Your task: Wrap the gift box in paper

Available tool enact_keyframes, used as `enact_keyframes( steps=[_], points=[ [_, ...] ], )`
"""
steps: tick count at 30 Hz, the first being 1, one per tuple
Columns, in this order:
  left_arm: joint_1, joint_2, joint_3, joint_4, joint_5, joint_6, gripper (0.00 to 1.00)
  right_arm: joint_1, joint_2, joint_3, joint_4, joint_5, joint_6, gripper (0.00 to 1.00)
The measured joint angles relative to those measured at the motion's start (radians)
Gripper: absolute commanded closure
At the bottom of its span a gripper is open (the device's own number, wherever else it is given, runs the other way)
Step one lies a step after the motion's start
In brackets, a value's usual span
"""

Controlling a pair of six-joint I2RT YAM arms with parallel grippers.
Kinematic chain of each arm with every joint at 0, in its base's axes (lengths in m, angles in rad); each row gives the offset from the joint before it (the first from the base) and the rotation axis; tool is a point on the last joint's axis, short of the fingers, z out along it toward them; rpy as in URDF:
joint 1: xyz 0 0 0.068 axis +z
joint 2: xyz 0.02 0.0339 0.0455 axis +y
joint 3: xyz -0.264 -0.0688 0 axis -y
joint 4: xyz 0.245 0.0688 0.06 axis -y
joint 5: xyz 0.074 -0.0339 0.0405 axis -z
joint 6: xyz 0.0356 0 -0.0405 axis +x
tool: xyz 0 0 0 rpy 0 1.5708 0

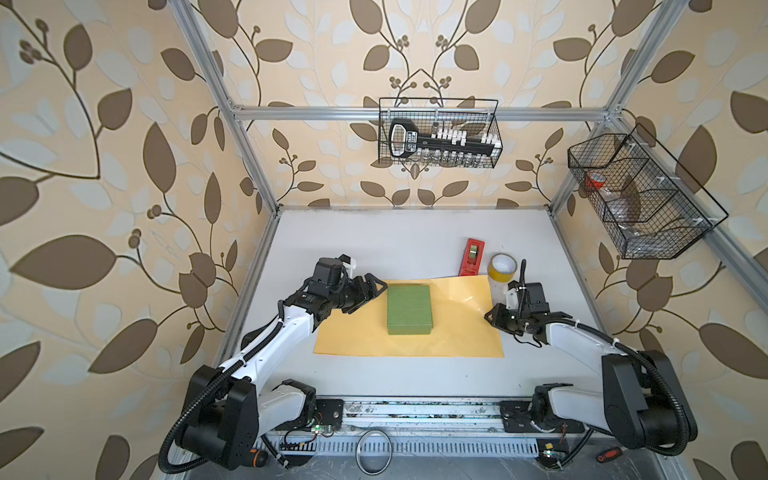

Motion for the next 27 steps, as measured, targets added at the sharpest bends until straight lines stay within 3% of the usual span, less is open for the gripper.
enact_keyframes(
  steps=[5,11,20,27],
  points=[
    [0.0,0.007,0.019,-0.009,0.02,0.002,0.16,0.0,-0.036,-0.009,-0.005,-0.002,-0.003,0.95],
    [-0.036,0.01,0.056,-0.03,0.019,0.003,0.16,0.001,-0.093,-0.009,-0.015,-0.022,-0.008,0.99],
    [-0.253,0.06,0.164,-0.034,-0.029,-0.033,0.22,0.123,-0.188,0.065,-0.091,-0.026,0.023,1.0],
    [-0.396,0.225,0.31,-0.015,-0.05,-0.065,0.29,0.224,-0.228,0.138,-0.122,0.004,0.062,1.0]
  ],
)
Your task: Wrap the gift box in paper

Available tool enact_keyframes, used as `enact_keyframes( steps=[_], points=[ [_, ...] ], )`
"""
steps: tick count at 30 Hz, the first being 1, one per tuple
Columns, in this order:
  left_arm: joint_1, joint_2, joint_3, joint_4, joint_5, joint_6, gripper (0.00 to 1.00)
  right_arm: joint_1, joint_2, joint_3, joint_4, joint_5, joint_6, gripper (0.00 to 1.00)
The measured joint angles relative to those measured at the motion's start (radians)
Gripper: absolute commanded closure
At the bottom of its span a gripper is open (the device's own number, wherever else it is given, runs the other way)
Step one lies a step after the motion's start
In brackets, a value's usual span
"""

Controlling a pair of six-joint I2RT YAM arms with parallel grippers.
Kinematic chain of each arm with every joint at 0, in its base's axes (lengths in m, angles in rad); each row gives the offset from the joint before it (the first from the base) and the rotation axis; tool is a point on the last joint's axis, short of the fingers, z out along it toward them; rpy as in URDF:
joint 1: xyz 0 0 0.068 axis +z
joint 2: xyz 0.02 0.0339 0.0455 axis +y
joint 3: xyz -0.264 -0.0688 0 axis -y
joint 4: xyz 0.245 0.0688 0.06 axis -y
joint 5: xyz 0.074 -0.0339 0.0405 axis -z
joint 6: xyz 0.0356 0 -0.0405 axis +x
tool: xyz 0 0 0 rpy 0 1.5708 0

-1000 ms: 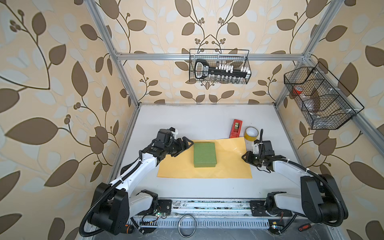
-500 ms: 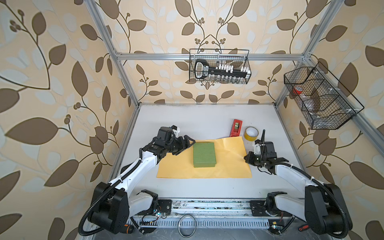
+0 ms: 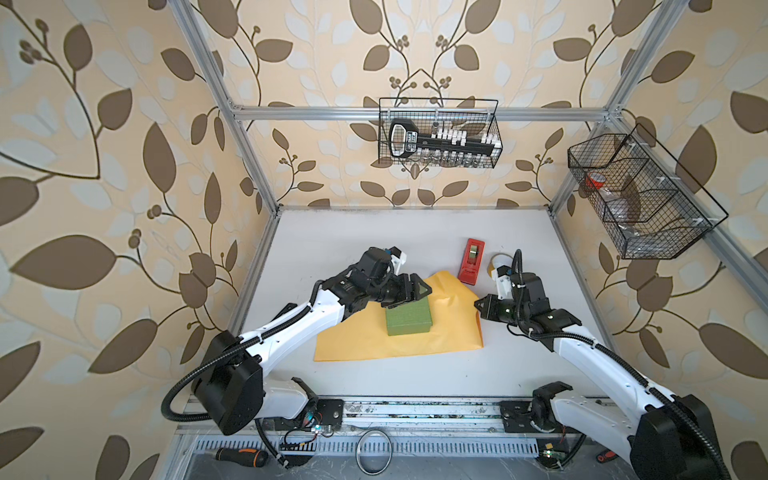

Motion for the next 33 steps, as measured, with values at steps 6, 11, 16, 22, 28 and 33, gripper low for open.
enact_keyframes(
  steps=[6,11,16,22,28,33],
  points=[
    [-0.076,0.165,0.127,0.027,-0.007,-0.013,0.32,0.055,-0.005,0.005,-0.019,0.027,0.034,1.0],
    [-0.11,0.259,0.176,0.051,-0.012,-0.041,0.34,0.082,-0.005,0.005,-0.018,0.042,0.057,0.99],
    [-0.12,0.332,0.212,0.07,-0.014,-0.07,0.36,0.1,-0.005,0.005,-0.018,0.05,0.071,0.99],
    [-0.12,0.426,0.298,0.091,-0.017,-0.095,0.44,0.121,-0.005,0.005,-0.009,0.06,0.086,0.98],
    [-0.12,0.485,0.352,0.094,-0.04,-0.103,0.55,0.139,-0.005,0.005,0.008,0.068,0.101,0.98],
    [-0.12,0.504,0.375,0.094,-0.051,-0.1,0.66,0.151,0.002,0.005,0.021,0.069,0.111,0.97]
  ],
)
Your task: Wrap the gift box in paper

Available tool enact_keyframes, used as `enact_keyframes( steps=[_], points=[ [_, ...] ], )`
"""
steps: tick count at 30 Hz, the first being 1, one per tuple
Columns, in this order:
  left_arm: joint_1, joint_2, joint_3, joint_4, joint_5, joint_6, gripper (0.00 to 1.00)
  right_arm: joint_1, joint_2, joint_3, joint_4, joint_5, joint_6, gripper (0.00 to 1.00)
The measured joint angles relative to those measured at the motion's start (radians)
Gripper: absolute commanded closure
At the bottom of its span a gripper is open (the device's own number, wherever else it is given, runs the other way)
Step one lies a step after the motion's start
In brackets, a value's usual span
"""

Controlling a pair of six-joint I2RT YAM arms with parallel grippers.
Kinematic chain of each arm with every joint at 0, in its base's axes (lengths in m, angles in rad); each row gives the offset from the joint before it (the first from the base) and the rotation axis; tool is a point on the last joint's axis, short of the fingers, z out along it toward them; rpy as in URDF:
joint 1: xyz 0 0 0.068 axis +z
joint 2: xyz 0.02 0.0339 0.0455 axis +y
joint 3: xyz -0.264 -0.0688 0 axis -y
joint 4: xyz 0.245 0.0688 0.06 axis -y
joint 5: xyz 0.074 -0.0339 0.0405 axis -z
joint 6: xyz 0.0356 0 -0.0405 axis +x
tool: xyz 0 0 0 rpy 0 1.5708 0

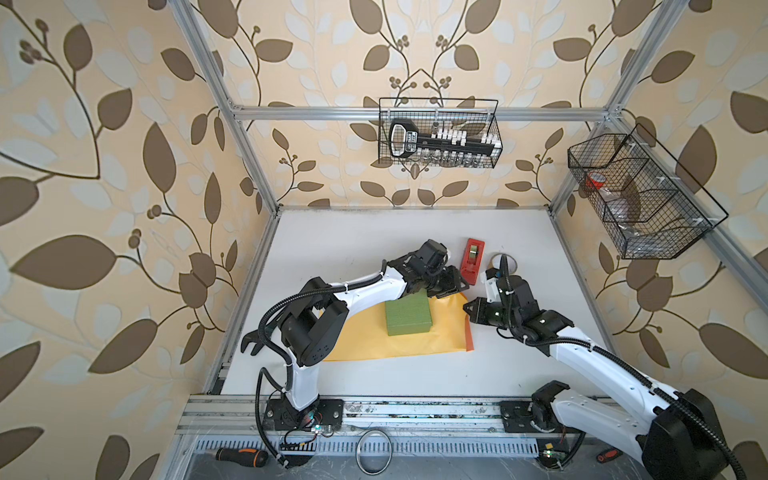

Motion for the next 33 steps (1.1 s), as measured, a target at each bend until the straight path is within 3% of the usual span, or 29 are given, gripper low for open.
enact_keyframes(
  steps=[12,14,24,33],
  points=[
    [0.0,0.037,0.023,-0.002,-0.016,0.02,0.87,0.016,0.014,0.0,0.022,0.007,0.012,0.95],
    [0.0,0.037,0.026,-0.005,-0.016,0.029,0.99,0.018,0.014,0.0,0.023,0.007,0.012,0.84],
    [0.069,0.031,0.037,-0.082,0.085,0.177,1.0,-0.011,-0.031,0.086,-0.088,-0.026,-0.093,0.38],
    [0.219,-0.067,-0.091,-0.151,0.272,0.303,1.0,-0.072,-0.071,0.209,-0.177,-0.103,-0.213,0.33]
  ],
)
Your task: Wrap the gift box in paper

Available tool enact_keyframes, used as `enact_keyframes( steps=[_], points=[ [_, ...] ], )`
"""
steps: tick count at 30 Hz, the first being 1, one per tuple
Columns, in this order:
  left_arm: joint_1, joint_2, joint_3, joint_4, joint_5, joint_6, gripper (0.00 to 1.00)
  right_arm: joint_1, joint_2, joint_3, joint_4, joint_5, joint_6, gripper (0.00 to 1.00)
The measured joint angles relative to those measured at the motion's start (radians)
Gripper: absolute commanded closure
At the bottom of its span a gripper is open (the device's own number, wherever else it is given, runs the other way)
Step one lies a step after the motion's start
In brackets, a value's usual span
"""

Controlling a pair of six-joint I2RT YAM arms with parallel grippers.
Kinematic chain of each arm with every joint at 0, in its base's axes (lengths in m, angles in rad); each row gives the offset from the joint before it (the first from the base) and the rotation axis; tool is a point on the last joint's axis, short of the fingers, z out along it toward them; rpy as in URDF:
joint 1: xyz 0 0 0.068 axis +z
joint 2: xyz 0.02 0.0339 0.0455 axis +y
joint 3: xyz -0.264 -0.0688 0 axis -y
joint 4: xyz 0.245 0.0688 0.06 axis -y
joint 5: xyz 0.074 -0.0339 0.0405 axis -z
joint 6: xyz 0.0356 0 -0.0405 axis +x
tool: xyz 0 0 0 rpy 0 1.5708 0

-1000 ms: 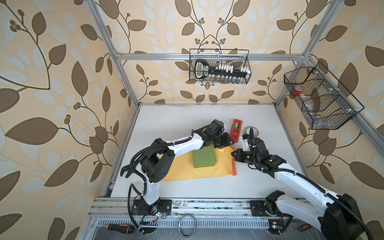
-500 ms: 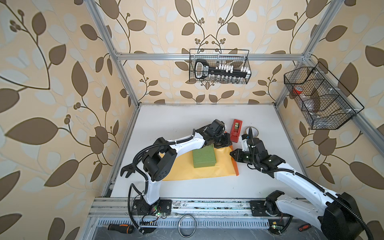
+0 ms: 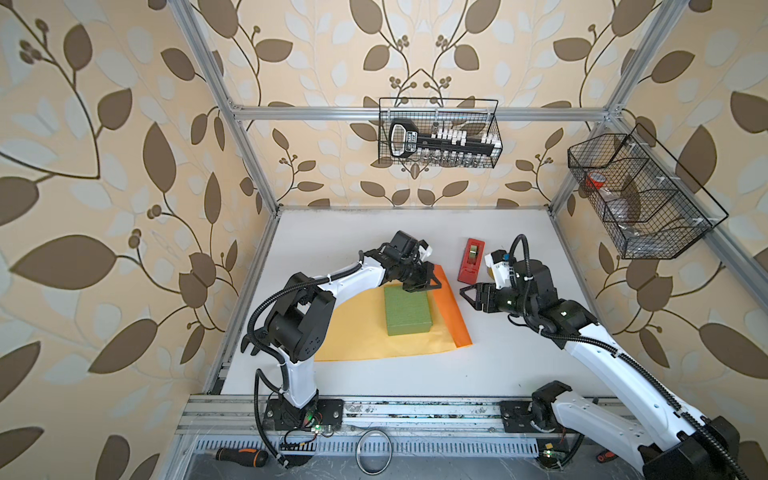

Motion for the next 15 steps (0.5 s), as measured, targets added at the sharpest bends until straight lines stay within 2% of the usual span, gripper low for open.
enact_keyframes(
  steps=[5,15],
  points=[
    [0.056,-0.03,-0.034,-0.031,0.055,0.039,1.0,-0.018,0.006,0.002,-0.022,-0.011,-0.023,0.33],
    [0.084,-0.031,-0.035,-0.101,0.12,0.083,1.0,-0.017,0.061,-0.006,0.026,-0.011,-0.019,0.28]
  ],
)
